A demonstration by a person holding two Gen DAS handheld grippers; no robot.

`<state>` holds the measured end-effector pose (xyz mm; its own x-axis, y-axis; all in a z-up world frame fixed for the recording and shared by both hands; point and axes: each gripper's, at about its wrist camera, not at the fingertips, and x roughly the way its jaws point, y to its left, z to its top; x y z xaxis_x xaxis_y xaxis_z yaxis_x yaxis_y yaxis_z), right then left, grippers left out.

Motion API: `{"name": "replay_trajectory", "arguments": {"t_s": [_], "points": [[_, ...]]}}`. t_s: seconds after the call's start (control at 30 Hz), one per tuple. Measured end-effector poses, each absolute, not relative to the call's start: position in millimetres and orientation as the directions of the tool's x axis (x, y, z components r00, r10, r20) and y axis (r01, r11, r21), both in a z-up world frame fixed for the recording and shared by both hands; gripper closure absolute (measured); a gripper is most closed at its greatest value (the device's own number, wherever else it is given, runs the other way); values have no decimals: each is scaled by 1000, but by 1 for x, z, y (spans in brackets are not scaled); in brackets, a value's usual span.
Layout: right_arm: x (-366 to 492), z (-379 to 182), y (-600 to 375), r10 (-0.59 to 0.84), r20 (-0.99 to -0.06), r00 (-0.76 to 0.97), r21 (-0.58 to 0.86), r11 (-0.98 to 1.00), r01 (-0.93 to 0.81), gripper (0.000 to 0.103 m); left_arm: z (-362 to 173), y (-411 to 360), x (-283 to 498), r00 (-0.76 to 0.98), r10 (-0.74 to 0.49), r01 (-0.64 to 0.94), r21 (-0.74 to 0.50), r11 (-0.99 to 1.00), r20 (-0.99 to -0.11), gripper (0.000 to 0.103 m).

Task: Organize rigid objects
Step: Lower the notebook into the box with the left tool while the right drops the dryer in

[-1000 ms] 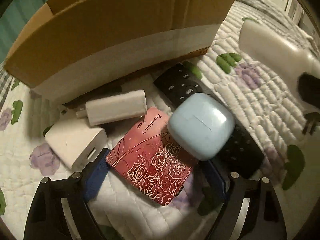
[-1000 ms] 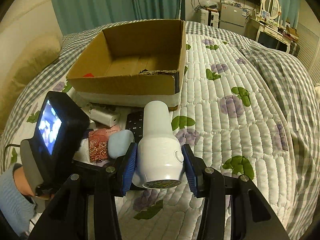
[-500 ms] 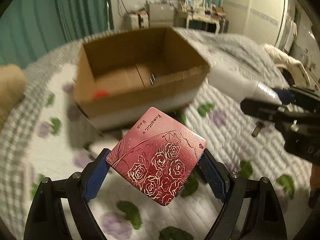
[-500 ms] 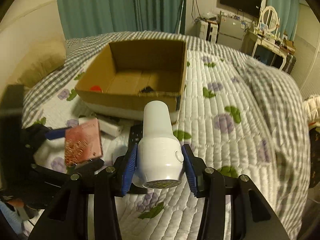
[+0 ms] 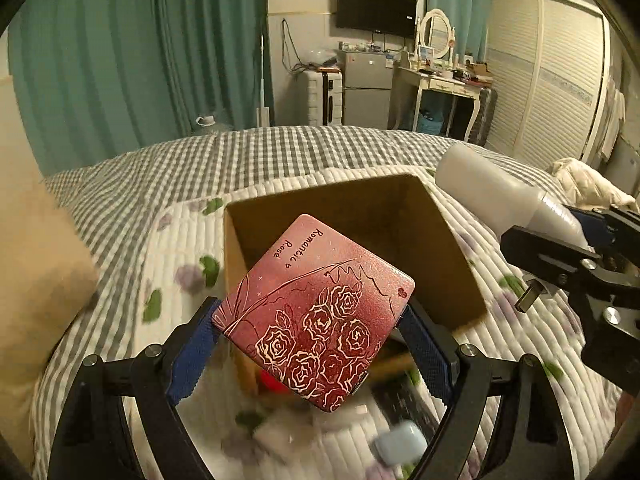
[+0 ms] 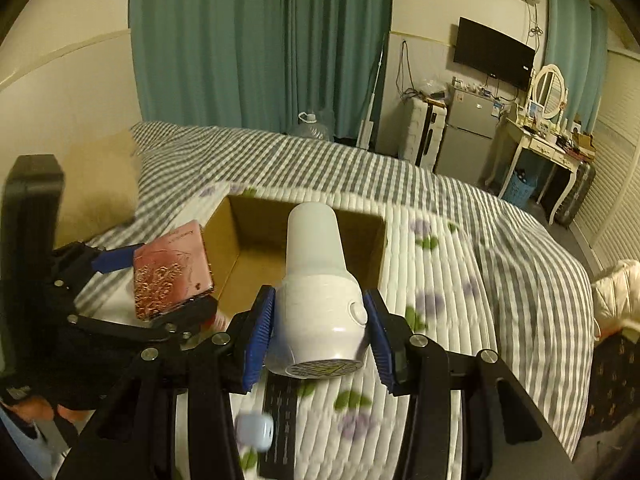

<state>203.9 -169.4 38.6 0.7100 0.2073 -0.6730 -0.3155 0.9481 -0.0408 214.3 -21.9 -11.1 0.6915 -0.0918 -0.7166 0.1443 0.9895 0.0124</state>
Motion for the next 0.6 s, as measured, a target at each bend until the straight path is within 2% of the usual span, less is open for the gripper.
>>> {"name": "replay_trajectory", "arguments": {"t_s": [0.3, 0.6], "points": [[272, -8, -160, 188, -736, 651, -38, 948, -316, 59, -61, -32, 265, 630, -66, 140, 30, 990, -774, 14], [288, -36, -170, 205, -754, 624, -1, 950, -313, 59, -72, -39, 273, 654, -26, 115, 66, 991, -756, 12]]}}
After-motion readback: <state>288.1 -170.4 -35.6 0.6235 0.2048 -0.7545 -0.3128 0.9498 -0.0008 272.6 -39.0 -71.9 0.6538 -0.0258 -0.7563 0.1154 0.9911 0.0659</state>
